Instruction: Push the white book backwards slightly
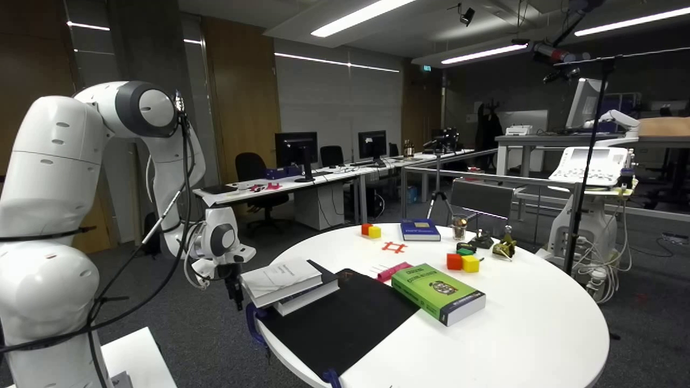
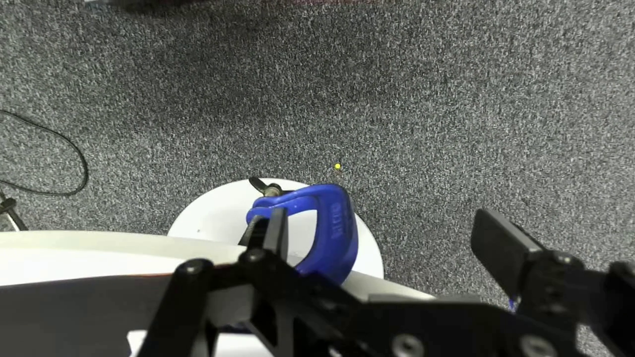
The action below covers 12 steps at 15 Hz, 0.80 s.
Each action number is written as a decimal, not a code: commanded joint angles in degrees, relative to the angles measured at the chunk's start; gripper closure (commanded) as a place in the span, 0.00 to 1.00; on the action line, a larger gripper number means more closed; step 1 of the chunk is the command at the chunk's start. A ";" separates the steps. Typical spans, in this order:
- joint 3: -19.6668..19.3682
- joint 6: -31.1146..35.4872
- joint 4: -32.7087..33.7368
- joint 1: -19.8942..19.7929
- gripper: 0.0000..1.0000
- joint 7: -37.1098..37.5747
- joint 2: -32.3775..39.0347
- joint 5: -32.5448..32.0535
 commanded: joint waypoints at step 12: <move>-0.40 0.91 2.89 -0.02 0.00 0.41 1.26 0.20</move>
